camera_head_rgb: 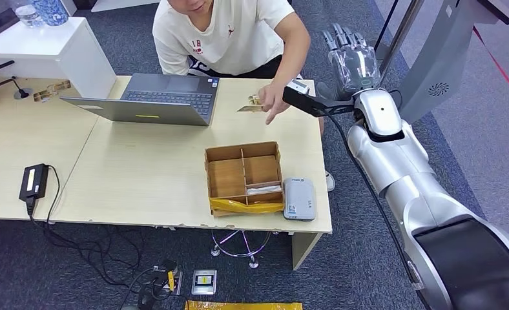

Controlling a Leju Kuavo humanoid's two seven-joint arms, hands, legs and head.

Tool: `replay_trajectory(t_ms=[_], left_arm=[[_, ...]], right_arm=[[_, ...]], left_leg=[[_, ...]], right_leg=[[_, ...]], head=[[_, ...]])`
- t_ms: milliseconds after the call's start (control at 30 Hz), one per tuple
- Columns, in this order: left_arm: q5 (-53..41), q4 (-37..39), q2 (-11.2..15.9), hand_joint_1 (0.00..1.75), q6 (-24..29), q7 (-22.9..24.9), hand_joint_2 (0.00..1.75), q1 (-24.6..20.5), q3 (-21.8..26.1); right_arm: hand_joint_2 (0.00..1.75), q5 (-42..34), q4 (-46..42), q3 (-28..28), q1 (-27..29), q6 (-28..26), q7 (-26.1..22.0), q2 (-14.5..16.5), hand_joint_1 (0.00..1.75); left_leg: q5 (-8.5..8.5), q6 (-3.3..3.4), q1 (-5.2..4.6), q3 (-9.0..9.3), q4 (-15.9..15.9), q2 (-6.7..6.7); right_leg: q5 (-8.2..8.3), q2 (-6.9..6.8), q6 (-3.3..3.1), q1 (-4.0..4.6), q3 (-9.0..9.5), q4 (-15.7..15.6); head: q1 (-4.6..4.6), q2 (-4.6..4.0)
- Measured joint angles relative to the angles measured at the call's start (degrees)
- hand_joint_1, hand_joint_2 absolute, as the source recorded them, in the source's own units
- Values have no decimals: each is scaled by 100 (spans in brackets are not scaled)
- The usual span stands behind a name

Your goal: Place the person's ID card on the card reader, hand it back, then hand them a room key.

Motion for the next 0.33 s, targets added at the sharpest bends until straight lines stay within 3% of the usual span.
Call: replay_trajectory(t_ms=[333], left_arm=[[104,9,30,0,75,-192,175,159,0]], right_arm=[[175,-507,25,-60,376,-206,-420,-460,0]], left_leg=[[-1,0,0,2,2,0]], right_leg=[[0,-1,0,0,-2,-5]], head=[[0,1]])
